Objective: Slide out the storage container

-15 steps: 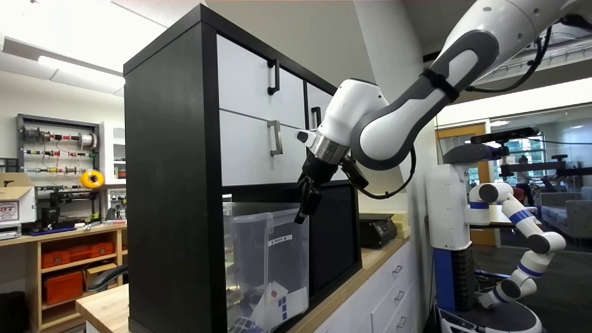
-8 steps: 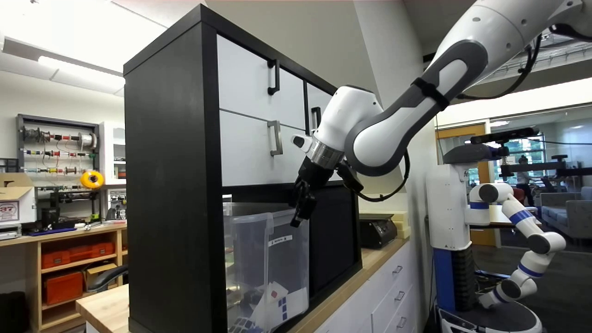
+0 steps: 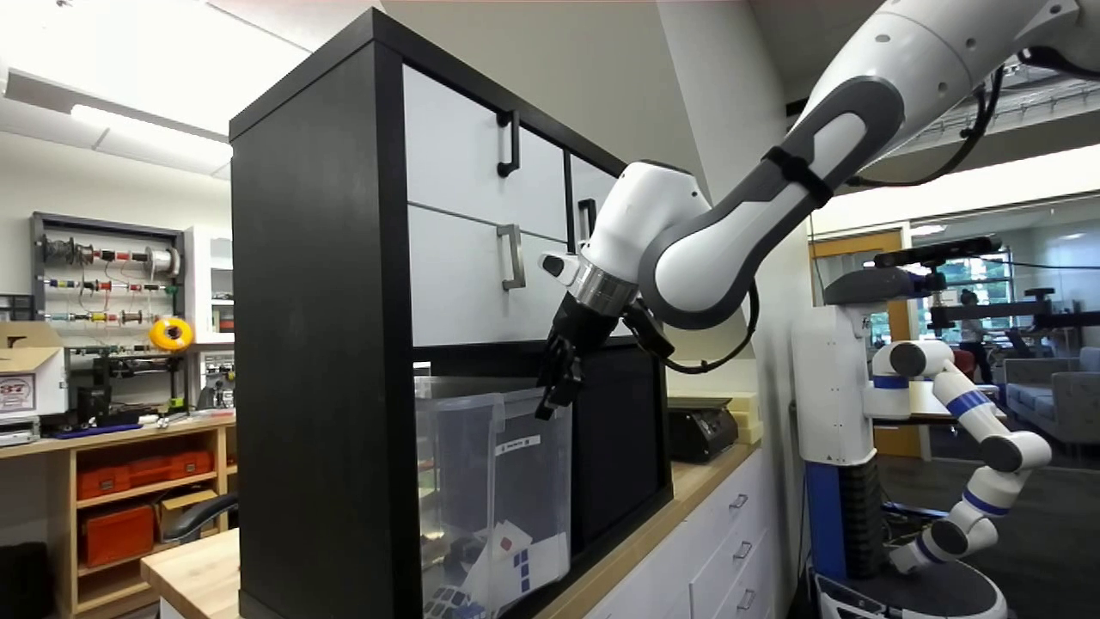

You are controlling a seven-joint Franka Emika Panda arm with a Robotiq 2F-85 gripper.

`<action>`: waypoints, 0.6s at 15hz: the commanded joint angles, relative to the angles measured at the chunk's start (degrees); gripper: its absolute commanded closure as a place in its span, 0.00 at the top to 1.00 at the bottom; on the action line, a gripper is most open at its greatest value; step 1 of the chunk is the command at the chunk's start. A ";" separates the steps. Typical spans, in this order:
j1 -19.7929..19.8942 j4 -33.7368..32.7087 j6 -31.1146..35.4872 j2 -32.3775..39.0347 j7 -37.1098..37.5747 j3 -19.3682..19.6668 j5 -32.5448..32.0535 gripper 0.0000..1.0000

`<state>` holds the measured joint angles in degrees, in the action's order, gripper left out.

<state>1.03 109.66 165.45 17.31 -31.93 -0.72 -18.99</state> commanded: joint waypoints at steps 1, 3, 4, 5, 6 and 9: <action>1.47 1.67 1.54 -1.90 -3.21 -1.35 1.34 0.17; 1.61 3.33 2.03 -3.35 -4.72 -1.55 1.53 0.15; 1.80 4.45 2.36 -4.26 -5.84 -1.76 1.70 0.12; 1.96 5.53 2.76 -5.05 -6.60 -1.94 1.90 0.12; 1.89 6.75 3.33 -5.90 -6.93 -1.67 1.43 0.10; 2.38 10.98 4.48 -8.75 -8.57 -1.83 1.81 0.09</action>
<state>1.67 113.68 167.63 14.64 -38.37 -1.57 -18.55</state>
